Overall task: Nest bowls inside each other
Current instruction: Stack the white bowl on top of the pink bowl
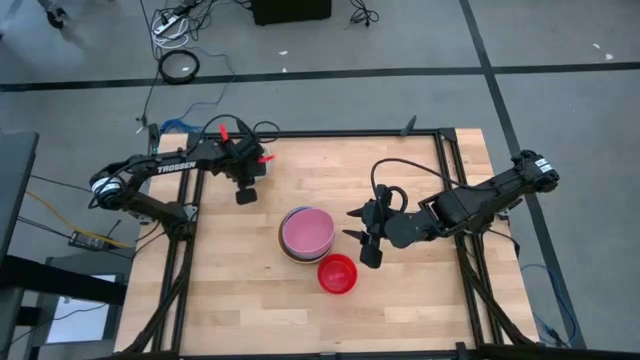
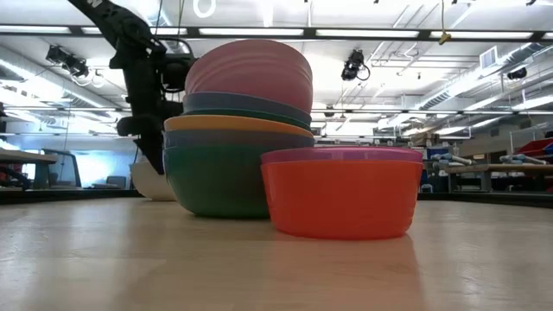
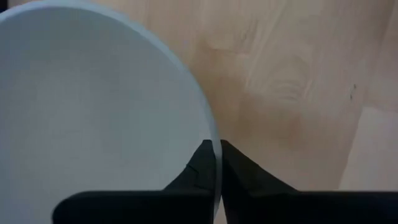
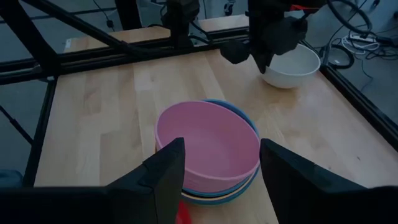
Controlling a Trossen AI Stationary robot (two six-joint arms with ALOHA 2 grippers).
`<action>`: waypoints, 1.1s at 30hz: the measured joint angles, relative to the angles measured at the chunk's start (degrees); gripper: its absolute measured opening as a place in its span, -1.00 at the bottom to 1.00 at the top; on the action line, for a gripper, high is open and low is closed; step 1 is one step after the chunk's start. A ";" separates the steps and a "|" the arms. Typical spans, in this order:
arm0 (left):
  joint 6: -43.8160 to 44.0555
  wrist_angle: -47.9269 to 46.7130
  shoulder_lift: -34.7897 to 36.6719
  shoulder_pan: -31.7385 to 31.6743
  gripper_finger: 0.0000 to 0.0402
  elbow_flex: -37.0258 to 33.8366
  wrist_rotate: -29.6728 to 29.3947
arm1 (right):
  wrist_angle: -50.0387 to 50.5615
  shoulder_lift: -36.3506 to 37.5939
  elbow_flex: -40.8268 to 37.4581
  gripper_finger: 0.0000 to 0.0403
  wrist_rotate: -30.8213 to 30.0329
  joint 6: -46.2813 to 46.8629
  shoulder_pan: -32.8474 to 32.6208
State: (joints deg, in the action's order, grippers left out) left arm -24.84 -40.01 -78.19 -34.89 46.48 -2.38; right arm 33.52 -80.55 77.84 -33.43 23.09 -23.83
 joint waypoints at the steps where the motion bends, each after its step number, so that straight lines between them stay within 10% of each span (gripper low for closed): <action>1: 0.04 0.17 0.00 0.01 -0.95 0.02 0.03 | 0.02 0.00 0.00 -0.04 0.02 0.00 0.00; 12: 6.60 -4.89 5.20 5.49 -0.96 8.69 -0.69 | 0.09 0.00 0.00 -0.04 0.02 0.04 0.44; 23: 15.14 -5.27 8.48 21.50 -0.96 18.84 19.80 | 0.25 0.00 0.00 -0.04 0.02 -0.17 1.09; 33: 25.01 2.58 8.15 36.26 -0.96 18.99 18.57 | 0.36 0.00 0.00 -0.04 0.02 -0.15 1.09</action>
State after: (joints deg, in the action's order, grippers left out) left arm 0.17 -37.43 -70.04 1.37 65.47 16.18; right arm 33.87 -80.55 77.84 -33.41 22.94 -22.74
